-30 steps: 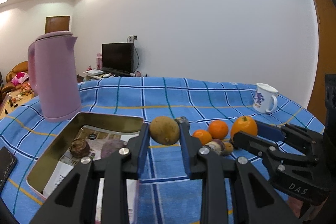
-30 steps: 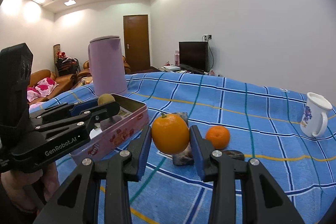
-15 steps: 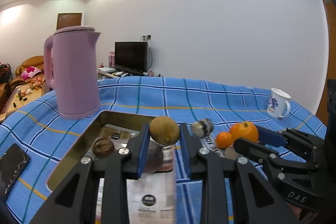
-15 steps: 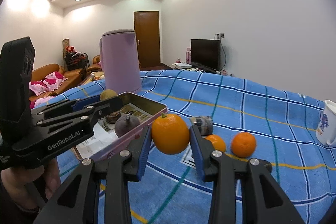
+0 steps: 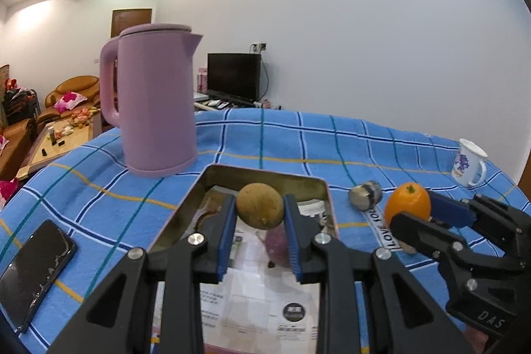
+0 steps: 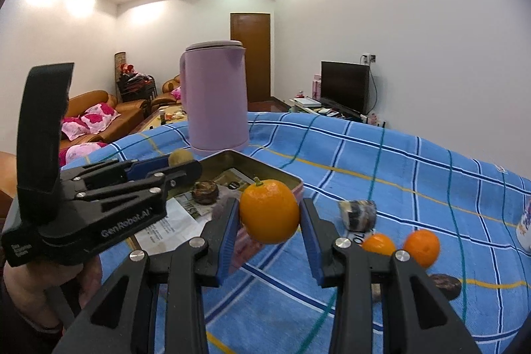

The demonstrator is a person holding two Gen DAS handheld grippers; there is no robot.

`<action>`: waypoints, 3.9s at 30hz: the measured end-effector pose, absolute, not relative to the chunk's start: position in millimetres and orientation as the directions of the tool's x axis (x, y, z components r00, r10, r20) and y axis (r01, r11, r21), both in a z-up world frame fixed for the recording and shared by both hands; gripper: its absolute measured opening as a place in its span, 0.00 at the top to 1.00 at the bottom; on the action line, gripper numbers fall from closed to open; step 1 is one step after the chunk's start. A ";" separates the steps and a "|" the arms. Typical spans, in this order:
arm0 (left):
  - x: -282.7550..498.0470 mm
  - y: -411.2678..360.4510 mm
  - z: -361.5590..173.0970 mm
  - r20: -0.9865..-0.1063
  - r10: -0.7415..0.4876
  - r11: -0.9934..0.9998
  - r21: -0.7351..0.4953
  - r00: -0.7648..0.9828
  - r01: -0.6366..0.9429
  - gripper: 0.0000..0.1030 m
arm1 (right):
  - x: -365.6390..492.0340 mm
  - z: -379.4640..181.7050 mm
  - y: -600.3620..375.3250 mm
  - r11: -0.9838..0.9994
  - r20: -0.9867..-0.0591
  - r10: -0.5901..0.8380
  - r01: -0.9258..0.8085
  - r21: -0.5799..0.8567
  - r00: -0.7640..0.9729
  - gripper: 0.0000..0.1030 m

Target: Organize fruits

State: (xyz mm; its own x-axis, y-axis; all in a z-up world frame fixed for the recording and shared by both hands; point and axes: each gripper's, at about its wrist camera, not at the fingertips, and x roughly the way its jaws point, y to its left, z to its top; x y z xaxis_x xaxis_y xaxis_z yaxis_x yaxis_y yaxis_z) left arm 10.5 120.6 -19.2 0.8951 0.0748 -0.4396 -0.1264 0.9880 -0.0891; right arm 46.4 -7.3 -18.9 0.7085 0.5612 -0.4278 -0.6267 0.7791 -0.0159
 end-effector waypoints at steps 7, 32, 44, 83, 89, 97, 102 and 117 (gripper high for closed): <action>13.1 131.2 -21.5 -0.468 0.102 0.986 -0.072 0.878 -0.153 0.71 | 45.5 -16.4 15.1 0.754 -0.435 0.580 -0.656 -0.034 0.689 0.62; 29.3 160.5 -37.2 -0.567 0.129 0.976 -0.070 0.813 -0.205 0.72 | 61.4 -35.9 50.8 0.725 -0.509 0.593 -0.689 0.000 0.624 0.62; 41.8 157.9 -45.3 -0.628 0.116 0.979 -0.059 0.769 -0.196 0.71 | 68.7 -42.5 58.2 0.706 -0.569 0.592 -0.707 0.026 0.570 0.62; 29.2 153.1 -38.6 -0.584 0.160 0.970 -0.058 0.796 -0.237 0.36 | 59.4 -38.2 42.4 0.714 -0.532 0.602 -0.699 0.026 0.595 0.49; 26.5 125.2 -27.3 -0.558 0.123 0.981 -0.054 0.821 -0.184 0.33 | 59.0 -32.7 1.9 0.784 -0.516 0.524 -0.621 -0.019 0.678 0.49; 34.0 69.8 -15.4 -0.548 0.034 0.997 -0.037 0.836 -0.065 0.28 | 65.9 -26.7 -76.2 0.887 -0.490 0.393 -0.461 -0.021 0.778 0.48; 46.7 25.8 -20.3 -0.573 -0.031 1.000 -0.016 0.819 0.026 0.28 | 77.8 -33.0 -121.9 0.939 -0.511 0.303 -0.344 0.015 0.804 0.48; 89.9 -40.9 -44.1 -0.677 -0.174 0.982 -0.065 0.715 0.178 0.28 | 99.8 -42.0 -171.6 0.975 -0.573 0.220 -0.159 0.155 0.789 0.43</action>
State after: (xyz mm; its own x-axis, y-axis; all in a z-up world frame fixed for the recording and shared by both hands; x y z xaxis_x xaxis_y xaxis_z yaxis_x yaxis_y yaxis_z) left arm 89.9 -40.9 -44.1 0.7150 -0.1741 -0.6771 0.1777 0.9819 -0.0648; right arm 99.8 -171.6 -42.0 0.7892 0.2201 -0.5734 -0.1594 0.9750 0.1548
